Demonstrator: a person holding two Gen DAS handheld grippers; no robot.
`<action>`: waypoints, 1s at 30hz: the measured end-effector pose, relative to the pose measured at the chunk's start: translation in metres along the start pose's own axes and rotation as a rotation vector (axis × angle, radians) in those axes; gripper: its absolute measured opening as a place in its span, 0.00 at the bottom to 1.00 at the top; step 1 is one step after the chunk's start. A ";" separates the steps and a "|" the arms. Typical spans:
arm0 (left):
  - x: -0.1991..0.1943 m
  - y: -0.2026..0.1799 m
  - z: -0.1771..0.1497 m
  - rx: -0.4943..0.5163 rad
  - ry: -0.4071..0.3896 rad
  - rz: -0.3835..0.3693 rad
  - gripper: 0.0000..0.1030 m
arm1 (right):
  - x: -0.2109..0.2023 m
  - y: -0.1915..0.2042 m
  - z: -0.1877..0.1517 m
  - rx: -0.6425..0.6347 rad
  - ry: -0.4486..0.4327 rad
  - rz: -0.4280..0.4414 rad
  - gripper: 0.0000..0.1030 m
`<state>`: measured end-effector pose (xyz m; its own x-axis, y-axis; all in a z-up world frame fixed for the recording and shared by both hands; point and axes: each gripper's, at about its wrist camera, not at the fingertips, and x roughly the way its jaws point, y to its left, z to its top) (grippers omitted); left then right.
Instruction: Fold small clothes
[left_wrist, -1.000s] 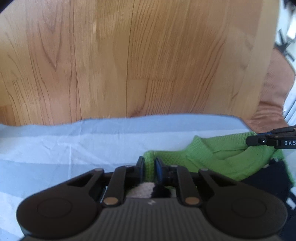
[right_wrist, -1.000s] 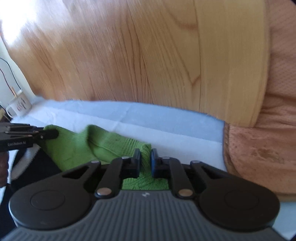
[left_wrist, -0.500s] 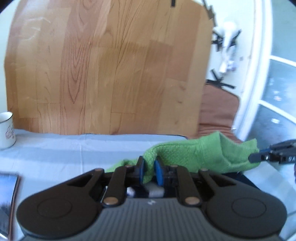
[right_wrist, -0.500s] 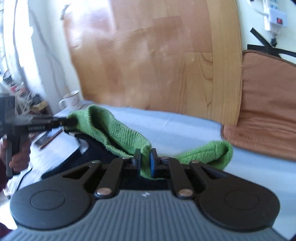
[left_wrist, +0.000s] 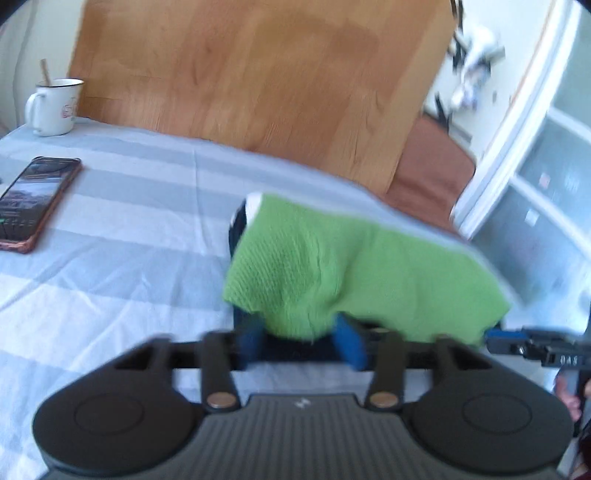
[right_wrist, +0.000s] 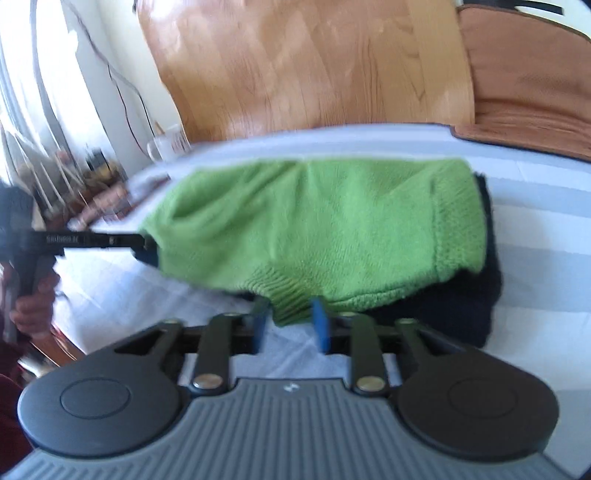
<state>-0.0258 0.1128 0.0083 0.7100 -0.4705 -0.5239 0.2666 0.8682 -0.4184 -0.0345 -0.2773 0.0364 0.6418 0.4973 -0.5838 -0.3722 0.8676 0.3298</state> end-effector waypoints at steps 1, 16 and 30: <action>-0.006 0.004 0.004 -0.026 -0.023 -0.010 0.66 | -0.008 -0.002 0.005 0.012 -0.024 0.021 0.42; 0.072 -0.001 0.034 -0.070 0.056 0.108 0.12 | 0.015 -0.048 0.007 0.205 -0.115 -0.255 0.11; 0.032 -0.011 0.029 0.045 -0.020 0.203 0.23 | -0.029 -0.038 -0.002 0.218 -0.228 -0.230 0.38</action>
<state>0.0128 0.0934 0.0179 0.7649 -0.2825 -0.5789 0.1456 0.9513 -0.2717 -0.0402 -0.3246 0.0387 0.8335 0.2572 -0.4889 -0.0663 0.9252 0.3737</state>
